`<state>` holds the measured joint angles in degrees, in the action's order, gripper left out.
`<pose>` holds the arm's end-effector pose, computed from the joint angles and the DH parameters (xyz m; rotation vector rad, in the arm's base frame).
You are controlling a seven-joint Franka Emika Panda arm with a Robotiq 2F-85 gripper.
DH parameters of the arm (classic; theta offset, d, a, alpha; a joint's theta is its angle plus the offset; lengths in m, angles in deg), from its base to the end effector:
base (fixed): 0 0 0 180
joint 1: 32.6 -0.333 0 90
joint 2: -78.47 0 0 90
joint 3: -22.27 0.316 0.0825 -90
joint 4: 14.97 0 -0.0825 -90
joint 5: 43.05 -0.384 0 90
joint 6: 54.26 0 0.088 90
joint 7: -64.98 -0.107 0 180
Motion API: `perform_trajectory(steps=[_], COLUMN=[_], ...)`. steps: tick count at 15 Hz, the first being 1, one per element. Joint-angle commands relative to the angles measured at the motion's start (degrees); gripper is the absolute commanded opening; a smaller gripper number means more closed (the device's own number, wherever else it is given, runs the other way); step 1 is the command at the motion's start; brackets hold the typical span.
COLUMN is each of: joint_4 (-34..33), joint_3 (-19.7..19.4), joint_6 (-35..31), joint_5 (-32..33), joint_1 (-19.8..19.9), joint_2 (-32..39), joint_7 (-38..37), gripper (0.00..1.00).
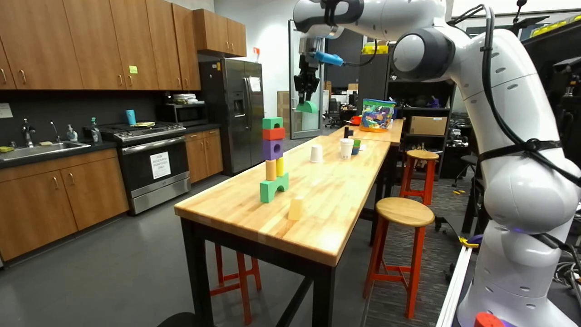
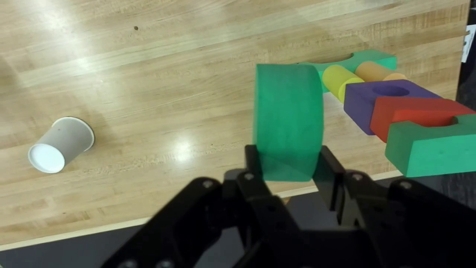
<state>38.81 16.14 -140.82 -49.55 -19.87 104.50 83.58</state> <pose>0.6498 -0.1859 0.6353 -3.1097 -0.0352 -0.2091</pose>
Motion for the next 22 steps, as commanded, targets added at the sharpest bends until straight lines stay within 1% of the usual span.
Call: perform_trajectory(steps=[1, 9, 10, 12, 14, 16, 17, 19, 22], joint_4=[0.01, 0.07, 0.07, -0.38, -1.5, -4.64, -6.63, -9.55, -12.09], joint_3=[0.0, 0.0, 0.0, 0.14, -0.05, -0.26, -0.75, -1.68, -3.55], joint_6=[0.0, 0.0, 0.0, -1.92, -6.37, -9.59, -10.52, -10.89, -11.44], joint_5=[0.01, 0.03, 0.03, 0.56, 1.14, 0.08, 0.14, 1.35, 4.24], joint_1=[0.0, 0.02, 0.01, -0.9, -1.92, -2.61, -3.08, -3.75, -4.15], joint_2=[0.01, 0.01, 0.01, 0.25, 0.87, 2.77, 3.85, 5.43, 7.1], joint_7=[0.04, 0.12, 0.13, -0.34, -1.83, -7.09, -11.44, -17.82, -25.81], gripper=[0.39, 0.39, 0.14, 0.14, 0.14, 0.14, 0.14, 0.14, 0.14])
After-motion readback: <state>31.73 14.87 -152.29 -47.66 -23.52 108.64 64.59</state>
